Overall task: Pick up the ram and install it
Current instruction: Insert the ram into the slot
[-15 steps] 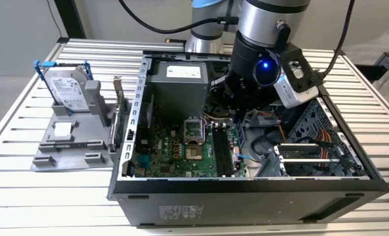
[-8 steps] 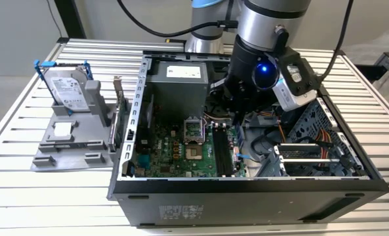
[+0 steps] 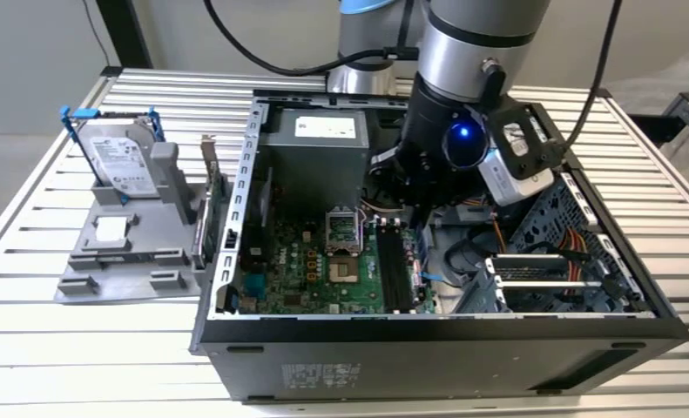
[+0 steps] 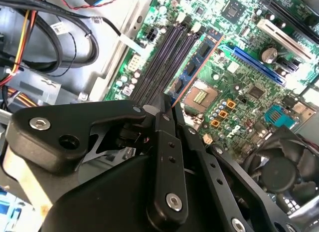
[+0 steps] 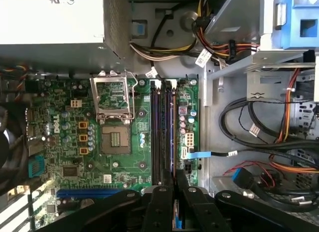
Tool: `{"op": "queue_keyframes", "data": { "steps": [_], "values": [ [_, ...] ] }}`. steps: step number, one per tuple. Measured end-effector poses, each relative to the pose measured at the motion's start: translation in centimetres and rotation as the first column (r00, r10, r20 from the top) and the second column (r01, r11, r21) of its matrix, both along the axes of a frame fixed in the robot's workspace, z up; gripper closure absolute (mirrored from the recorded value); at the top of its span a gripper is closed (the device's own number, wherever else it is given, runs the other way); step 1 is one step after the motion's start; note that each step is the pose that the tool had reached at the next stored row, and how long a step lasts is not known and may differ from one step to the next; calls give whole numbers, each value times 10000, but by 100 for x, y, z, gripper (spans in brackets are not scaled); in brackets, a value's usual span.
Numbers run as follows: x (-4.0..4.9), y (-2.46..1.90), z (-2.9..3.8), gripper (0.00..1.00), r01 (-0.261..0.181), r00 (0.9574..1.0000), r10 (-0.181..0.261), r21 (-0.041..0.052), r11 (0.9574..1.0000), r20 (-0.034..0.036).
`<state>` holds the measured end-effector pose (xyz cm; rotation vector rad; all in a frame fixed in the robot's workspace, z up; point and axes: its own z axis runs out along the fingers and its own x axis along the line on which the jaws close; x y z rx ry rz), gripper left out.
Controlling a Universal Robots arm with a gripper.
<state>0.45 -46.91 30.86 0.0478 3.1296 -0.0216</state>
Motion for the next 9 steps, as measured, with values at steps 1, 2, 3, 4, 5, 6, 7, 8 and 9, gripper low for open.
{"op": "queue_keyframes", "data": {
  "steps": [1, 2, 3, 4, 5, 6, 7, 8, 9],
  "values": [
    [0, 0, -19, 100, 0, 10000, 0, 1, 10000, -1],
    [1, 1, -37, 100, -2, 10000, 2, 0, 10000, -1],
    [2, 2, -54, 100, -4, 10000, 4, 0, 10000, -1],
    [3, 4, -73, 100, -7, 10000, 7, -2, 10000, -2],
    [6, 4, -91, 100, -8, 10000, 8, -1, 10000, -2],
    [7, 5, -111, 100, -7, 10000, 7, 1, 10000, -2],
    [8, 6, -128, 100, -5, 10000, 5, 1, 10000, -1],
    [10, 7, -146, 100, -5, 10000, 5, -1, 10000, -2],
    [14, 9, -165, 100, -7, 10000, 7, -1, 10000, -2]
  ]
}}
